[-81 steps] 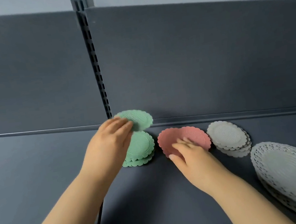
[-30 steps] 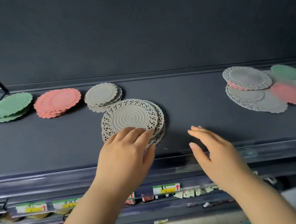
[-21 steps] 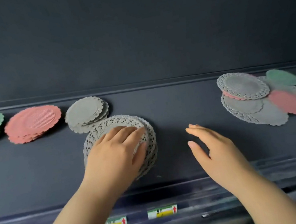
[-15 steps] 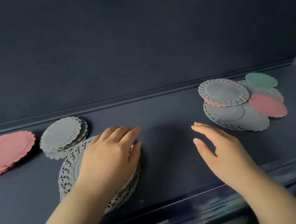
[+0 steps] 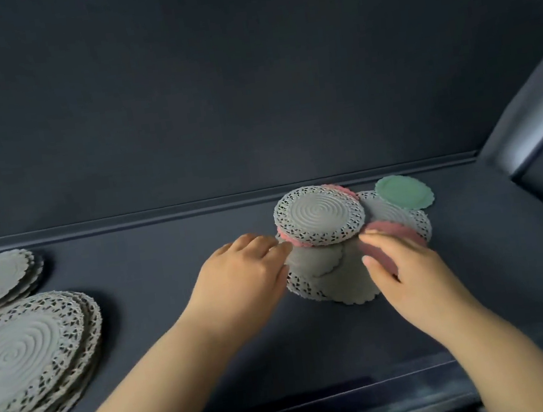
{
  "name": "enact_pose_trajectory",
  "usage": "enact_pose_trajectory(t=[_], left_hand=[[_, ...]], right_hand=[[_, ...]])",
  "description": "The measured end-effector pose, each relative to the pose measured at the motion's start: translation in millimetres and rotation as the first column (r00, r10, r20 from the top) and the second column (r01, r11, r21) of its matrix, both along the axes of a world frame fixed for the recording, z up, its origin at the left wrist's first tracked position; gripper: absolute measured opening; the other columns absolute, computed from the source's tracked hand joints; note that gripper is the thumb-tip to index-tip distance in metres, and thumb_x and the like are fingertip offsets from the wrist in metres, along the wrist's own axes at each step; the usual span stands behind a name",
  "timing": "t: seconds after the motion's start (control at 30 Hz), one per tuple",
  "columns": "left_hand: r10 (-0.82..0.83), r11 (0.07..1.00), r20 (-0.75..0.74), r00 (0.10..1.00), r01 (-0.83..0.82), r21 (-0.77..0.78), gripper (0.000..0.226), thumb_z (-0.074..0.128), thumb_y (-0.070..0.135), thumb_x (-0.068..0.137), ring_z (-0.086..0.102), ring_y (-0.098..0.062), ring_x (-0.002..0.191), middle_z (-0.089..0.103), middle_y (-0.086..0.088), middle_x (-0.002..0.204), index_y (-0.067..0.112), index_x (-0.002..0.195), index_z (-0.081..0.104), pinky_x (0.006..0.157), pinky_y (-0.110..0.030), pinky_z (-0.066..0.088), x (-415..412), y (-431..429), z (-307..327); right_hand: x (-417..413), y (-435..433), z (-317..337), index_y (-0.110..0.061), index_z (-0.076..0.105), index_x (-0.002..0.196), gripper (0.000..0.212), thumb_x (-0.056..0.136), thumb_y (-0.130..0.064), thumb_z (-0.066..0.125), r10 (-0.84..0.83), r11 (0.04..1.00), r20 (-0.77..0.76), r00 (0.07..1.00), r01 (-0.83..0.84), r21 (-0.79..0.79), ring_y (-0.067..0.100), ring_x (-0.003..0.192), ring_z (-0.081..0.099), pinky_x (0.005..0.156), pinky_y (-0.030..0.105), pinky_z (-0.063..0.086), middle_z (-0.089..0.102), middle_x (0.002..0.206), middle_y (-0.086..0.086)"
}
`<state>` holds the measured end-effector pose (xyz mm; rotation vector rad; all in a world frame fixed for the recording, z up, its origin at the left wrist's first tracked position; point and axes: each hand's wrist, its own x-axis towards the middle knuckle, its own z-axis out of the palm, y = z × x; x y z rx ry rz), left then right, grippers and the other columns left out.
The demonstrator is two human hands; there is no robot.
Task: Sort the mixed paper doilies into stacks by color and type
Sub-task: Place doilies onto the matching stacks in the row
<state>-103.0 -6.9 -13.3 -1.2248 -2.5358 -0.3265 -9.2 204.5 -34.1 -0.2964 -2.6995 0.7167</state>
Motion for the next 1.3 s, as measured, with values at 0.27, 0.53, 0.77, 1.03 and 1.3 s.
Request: enact_pose_trajectory(t=[0.27, 0.53, 0.77, 1.03, 1.3], left_hand=[[0.263, 0.93, 0.22, 0.939, -0.186, -0.318, 0.053, 0.031, 0.042, 0.098, 0.014, -0.02, 0.142, 0.015, -0.002, 0.155, 0.021, 0.146, 0.02, 0.112, -0.037, 0.021, -13, 111, -31], [0.416, 0.891, 0.054, 0.908, -0.394, -0.227, 0.031, 0.045, 0.003, 0.081, 0.047, -0.025, 0.058, 0.055, 0.001, 0.08, 0.017, 0.108, 0.044, 0.046, -0.029, 0.034, -15, 101, -6], [0.511, 0.814, 0.102, 0.854, -0.519, 0.261, 0.013, 0.05, 0.013, 0.088, 0.046, -0.03, 0.056, 0.062, -0.007, 0.075, 0.016, 0.1, 0.051, 0.05, -0.031, 0.04, 12, 59, 8], [0.334, 0.894, 0.085, 0.939, -0.344, 0.288, 0.092, 0.056, -0.015, 0.067, 0.065, -0.028, 0.08, 0.052, 0.008, 0.131, 0.042, 0.137, 0.038, 0.057, -0.034, 0.054, 54, 48, -7], [0.28, 0.894, 0.165, 0.946, -0.32, 0.315, 0.081, 0.046, -0.021, 0.068, 0.066, -0.021, 0.099, 0.037, 0.027, 0.139, 0.027, 0.133, 0.051, 0.067, -0.039, 0.058, 52, 45, -9]], right_hand=[[1, 68, -21, -0.021, 0.031, 0.141, 0.053, 0.093, -0.039, 0.044, 0.093, 0.989, 0.216, 0.972, -0.115, 0.091, 0.007, 0.14, 0.005, 0.11, 0.022, 0.007, 0.018, 0.153, -0.007], [-1, 79, -26, -0.021, 0.027, 0.143, 0.062, 0.09, -0.049, 0.043, 0.186, 0.96, 0.243, 0.952, -0.229, 0.161, 0.013, 0.142, 0.001, 0.111, 0.024, 0.001, 0.013, 0.154, -0.005], [3, 78, -26, -0.02, 0.028, 0.142, 0.059, 0.092, -0.049, 0.039, 0.197, 0.953, 0.191, 0.962, -0.234, 0.191, 0.013, 0.142, 0.003, 0.111, 0.022, 0.006, 0.017, 0.153, -0.005], [4, 63, -11, 0.0, 0.067, 0.096, 0.034, 0.071, -0.021, 0.076, 0.149, 0.884, 0.153, 0.977, -0.201, 0.422, 0.038, 0.096, 0.064, 0.072, 0.031, 0.054, 0.065, 0.101, 0.028], [3, 35, -2, 0.001, 0.058, 0.103, 0.025, 0.078, 0.0, 0.056, -0.025, 0.985, -0.006, 1.0, 0.026, 0.171, 0.033, 0.044, 0.047, 0.04, 0.027, 0.022, 0.053, 0.056, 0.016]])
